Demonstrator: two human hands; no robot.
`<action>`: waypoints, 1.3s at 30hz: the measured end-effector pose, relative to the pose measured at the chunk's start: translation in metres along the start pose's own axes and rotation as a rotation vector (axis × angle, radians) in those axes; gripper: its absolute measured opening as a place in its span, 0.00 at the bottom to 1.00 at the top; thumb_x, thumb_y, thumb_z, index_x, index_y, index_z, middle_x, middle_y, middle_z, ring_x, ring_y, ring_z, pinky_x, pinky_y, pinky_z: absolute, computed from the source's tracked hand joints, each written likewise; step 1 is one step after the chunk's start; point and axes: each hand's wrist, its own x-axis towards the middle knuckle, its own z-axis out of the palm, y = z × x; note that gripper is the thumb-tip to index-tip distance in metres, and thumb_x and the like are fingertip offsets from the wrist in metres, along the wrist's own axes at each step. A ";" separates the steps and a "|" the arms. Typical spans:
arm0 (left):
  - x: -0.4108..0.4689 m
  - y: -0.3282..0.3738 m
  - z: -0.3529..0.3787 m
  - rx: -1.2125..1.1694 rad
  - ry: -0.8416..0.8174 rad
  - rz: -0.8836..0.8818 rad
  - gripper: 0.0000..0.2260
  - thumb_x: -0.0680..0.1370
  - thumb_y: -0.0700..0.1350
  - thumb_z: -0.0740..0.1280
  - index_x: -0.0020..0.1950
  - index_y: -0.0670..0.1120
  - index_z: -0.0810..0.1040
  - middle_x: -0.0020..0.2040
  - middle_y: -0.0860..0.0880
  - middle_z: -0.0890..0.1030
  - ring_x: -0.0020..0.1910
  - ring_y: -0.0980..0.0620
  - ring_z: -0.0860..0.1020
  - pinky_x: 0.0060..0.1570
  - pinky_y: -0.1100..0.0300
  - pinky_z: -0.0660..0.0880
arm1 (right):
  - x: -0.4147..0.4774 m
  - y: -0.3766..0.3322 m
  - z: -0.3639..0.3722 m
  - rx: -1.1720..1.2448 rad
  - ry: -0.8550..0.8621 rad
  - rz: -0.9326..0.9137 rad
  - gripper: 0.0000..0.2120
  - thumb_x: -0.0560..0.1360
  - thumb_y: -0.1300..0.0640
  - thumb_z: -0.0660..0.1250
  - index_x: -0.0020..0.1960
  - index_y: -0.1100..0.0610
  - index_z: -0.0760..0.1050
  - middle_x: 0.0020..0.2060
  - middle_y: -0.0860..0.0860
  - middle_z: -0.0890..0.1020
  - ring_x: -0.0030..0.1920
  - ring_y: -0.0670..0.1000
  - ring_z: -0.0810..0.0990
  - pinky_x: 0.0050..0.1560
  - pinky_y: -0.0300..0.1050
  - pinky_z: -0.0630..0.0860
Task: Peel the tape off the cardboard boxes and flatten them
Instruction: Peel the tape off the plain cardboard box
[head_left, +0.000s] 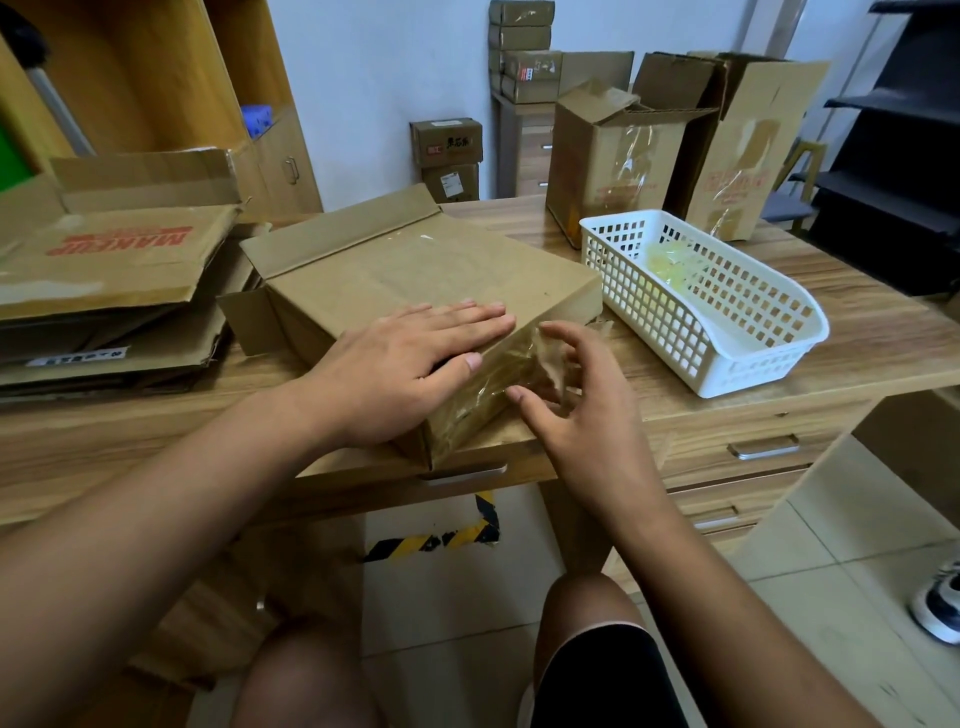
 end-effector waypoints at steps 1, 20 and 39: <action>0.000 0.000 0.000 -0.001 0.002 0.000 0.24 0.81 0.57 0.48 0.78 0.65 0.57 0.76 0.68 0.55 0.74 0.73 0.49 0.66 0.79 0.38 | 0.001 0.000 0.002 -0.019 0.014 -0.008 0.25 0.73 0.54 0.77 0.66 0.48 0.72 0.57 0.44 0.78 0.58 0.43 0.77 0.60 0.45 0.77; 0.001 0.001 0.001 -0.028 0.003 0.001 0.25 0.80 0.57 0.49 0.78 0.62 0.60 0.77 0.66 0.58 0.76 0.68 0.53 0.73 0.68 0.47 | -0.074 -0.039 0.020 0.199 0.037 -0.182 0.10 0.71 0.70 0.71 0.42 0.57 0.76 0.40 0.47 0.77 0.41 0.45 0.77 0.41 0.37 0.72; 0.000 0.001 -0.002 -0.062 -0.030 -0.051 0.25 0.80 0.59 0.49 0.77 0.65 0.61 0.78 0.67 0.59 0.75 0.69 0.54 0.71 0.67 0.50 | -0.036 -0.031 -0.001 0.248 -0.017 0.115 0.18 0.79 0.59 0.69 0.61 0.40 0.69 0.45 0.47 0.80 0.33 0.50 0.81 0.38 0.54 0.81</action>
